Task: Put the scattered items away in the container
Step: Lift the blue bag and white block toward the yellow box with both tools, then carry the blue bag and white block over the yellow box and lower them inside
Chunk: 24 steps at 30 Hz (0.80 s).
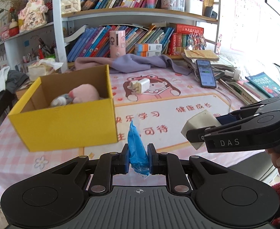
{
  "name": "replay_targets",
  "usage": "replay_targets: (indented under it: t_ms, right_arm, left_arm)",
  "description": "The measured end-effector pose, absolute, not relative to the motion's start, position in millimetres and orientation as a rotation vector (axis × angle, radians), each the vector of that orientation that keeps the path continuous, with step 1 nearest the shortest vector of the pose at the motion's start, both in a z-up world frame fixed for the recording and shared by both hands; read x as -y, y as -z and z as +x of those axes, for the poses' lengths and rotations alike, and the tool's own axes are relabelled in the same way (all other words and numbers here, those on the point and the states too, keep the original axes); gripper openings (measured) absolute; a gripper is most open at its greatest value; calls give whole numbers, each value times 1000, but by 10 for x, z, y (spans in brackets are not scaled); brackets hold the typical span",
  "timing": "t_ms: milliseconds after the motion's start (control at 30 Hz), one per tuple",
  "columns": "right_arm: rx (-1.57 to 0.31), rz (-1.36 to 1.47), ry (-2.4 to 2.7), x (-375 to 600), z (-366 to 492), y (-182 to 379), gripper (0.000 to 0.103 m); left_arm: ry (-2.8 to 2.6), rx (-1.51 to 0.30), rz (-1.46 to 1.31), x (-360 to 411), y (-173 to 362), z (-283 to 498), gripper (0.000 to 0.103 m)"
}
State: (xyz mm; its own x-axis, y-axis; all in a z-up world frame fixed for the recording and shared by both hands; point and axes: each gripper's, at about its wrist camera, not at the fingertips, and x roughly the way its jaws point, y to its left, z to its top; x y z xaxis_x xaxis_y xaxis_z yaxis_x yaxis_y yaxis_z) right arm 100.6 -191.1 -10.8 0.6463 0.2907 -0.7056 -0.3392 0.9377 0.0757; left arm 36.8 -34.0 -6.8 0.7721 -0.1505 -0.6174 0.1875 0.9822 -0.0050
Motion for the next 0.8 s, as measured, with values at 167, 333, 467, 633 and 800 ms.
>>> replay_targets:
  t_ms: [167,333,467,633,800]
  right_arm:
    - [-810,-73,-383,1746,841,138,43]
    - [-814,-98,-421,1579,722,138,43]
    - [-816,-117,-448,1479,662,137,43]
    - [-818,-134,-467,1366,616,139,43]
    - [-822,-147,-488,1259,592,143,43]
  left_arm:
    - [164,-673,51,212,77,184,17]
    - [138,-682,32,83,98,53,17]
    - [123,-691,23,6,126,-10,17]
    - [108,-708,15,-85,172,-47,17]
    - [99,-707,7,-171,189,-96,17]
